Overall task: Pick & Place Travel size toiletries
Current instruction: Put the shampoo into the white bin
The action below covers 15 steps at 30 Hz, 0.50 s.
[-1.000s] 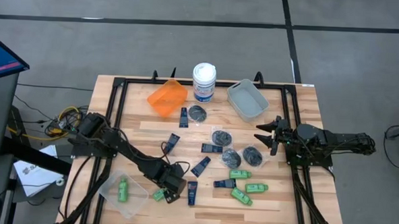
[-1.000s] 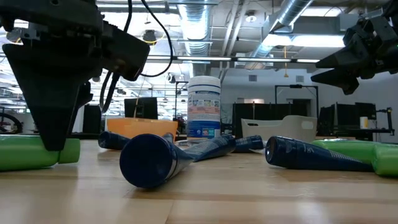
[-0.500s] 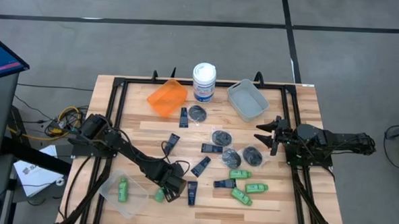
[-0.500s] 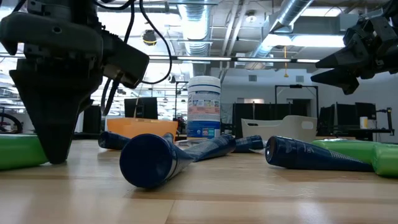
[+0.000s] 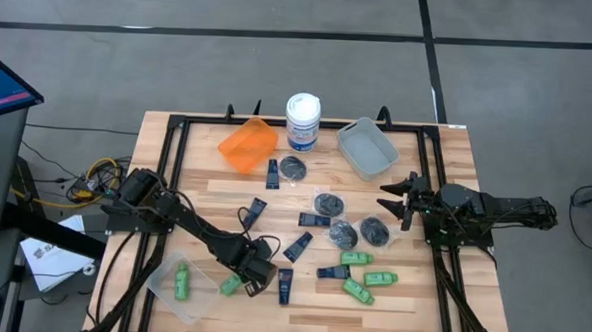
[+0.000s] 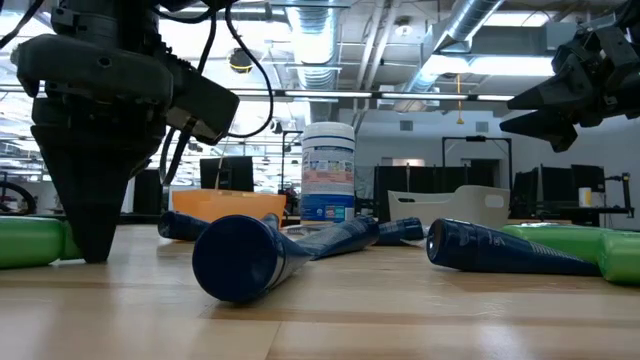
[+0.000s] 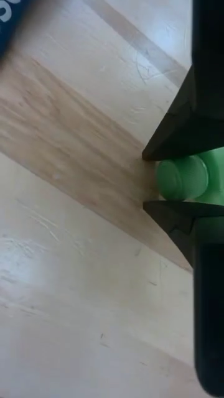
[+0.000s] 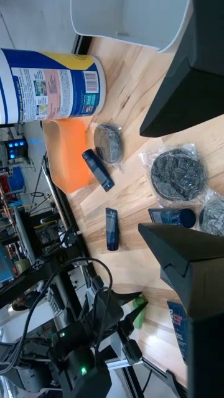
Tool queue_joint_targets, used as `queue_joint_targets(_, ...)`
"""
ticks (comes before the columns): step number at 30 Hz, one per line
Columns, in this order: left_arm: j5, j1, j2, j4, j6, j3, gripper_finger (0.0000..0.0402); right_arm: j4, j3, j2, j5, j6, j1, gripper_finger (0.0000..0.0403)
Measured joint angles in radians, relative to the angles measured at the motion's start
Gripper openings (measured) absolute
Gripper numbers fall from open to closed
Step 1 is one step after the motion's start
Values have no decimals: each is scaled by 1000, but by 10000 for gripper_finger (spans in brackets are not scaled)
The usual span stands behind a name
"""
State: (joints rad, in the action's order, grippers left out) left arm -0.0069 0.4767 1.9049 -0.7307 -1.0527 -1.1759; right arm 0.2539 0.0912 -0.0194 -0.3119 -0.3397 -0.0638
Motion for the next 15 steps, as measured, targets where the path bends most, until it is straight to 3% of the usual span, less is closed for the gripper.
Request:
queue_joint_targets(9, 32, -29, -4, 30, 40, -29, 90, 0, 0, 0, 0, 0, 0, 230)
queue_joint_targets(15, -6, -64, -119, 12, 97, -52, 89, 0, 0, 0, 0, 0, 0, 230)
